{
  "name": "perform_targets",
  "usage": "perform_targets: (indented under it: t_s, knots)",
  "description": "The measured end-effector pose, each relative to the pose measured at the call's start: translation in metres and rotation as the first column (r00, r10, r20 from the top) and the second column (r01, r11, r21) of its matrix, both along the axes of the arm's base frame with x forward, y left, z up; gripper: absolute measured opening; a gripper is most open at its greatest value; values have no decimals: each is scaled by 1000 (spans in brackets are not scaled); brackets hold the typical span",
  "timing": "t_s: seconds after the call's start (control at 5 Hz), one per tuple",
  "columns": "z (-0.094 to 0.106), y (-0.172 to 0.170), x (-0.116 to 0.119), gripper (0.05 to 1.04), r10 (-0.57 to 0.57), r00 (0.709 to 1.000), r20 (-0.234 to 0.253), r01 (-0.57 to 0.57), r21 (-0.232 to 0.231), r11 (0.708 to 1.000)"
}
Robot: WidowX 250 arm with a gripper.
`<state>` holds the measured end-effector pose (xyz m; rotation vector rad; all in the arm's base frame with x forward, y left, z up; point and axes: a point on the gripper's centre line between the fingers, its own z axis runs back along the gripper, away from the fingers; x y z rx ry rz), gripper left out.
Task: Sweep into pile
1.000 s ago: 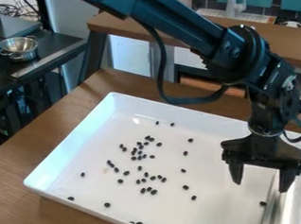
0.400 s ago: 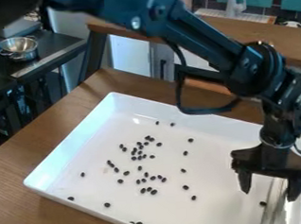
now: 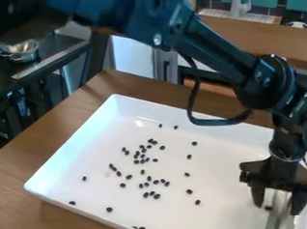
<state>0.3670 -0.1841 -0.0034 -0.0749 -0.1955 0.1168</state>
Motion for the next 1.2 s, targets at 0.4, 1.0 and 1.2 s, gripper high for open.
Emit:
perform_targets:
  t_s: [0.4, 1.0, 1.2]
  knots:
    - [-3, 5, -10, 419, -26, 1000, 6, 26, 9, 1000]
    - [-6, 46, -17, 396, -35, 999, -10, 36, 66, 997]
    - [-8, 60, -18, 396, -43, 999, 19, 41, 93, 995]
